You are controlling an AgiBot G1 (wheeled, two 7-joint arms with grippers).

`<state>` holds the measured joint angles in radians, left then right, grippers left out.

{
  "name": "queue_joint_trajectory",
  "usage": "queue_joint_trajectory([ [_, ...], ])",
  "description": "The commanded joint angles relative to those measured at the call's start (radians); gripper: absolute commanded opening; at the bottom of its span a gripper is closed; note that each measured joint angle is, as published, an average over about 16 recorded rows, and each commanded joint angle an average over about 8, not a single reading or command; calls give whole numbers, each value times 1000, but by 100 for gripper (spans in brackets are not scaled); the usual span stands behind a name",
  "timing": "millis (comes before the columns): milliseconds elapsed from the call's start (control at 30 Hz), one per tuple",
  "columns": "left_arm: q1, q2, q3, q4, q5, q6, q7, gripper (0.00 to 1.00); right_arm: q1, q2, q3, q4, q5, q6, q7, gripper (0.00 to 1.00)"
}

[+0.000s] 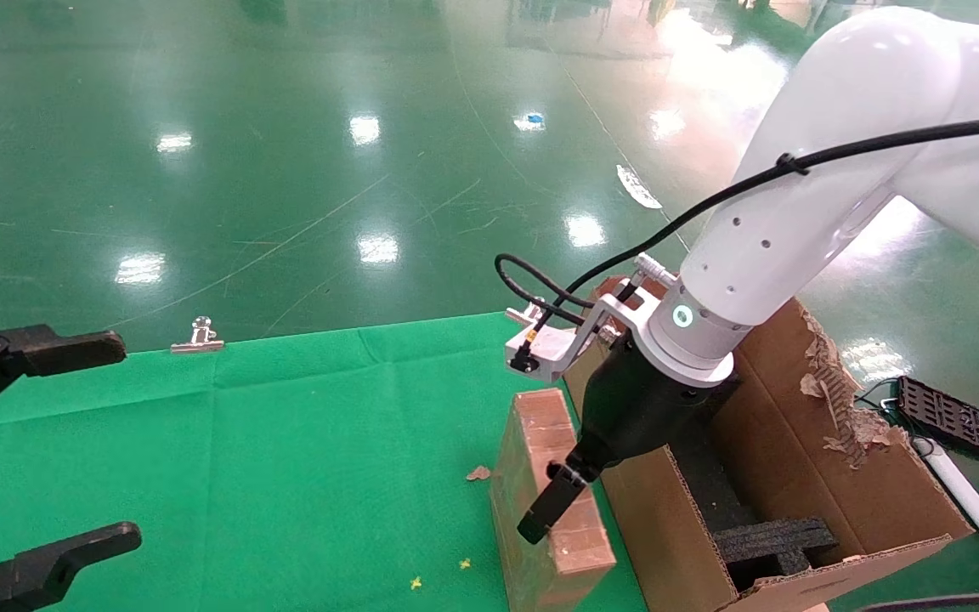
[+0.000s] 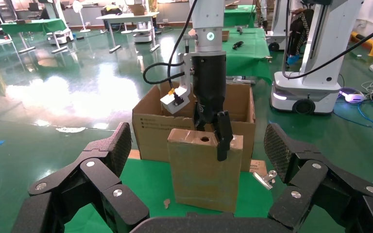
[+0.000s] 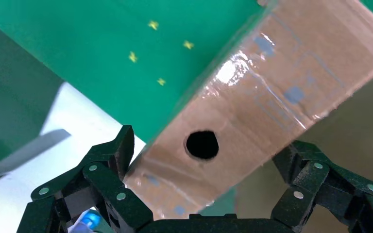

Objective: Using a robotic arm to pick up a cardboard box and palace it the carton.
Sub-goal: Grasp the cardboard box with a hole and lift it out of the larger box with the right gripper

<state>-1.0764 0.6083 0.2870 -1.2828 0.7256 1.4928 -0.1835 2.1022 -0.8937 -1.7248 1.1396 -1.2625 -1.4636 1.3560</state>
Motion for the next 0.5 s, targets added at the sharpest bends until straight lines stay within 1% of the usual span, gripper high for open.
queue_joint_trajectory([
  [33,0,0,0,0,0,0,0,38,-1,-5,-5,8,-13,4,3,0],
  [100,0,0,0,0,0,0,0,15,2,-3,-10,22,-26,7,11,0],
  [167,0,0,0,0,0,0,0,4,5,1,-14,39,-40,10,21,0],
  [200,0,0,0,0,0,0,0,0,7,3,-16,48,-46,12,27,0],
  [500,0,0,1,0,-1,0,1,0,15,27,-25,116,-74,25,68,0],
])
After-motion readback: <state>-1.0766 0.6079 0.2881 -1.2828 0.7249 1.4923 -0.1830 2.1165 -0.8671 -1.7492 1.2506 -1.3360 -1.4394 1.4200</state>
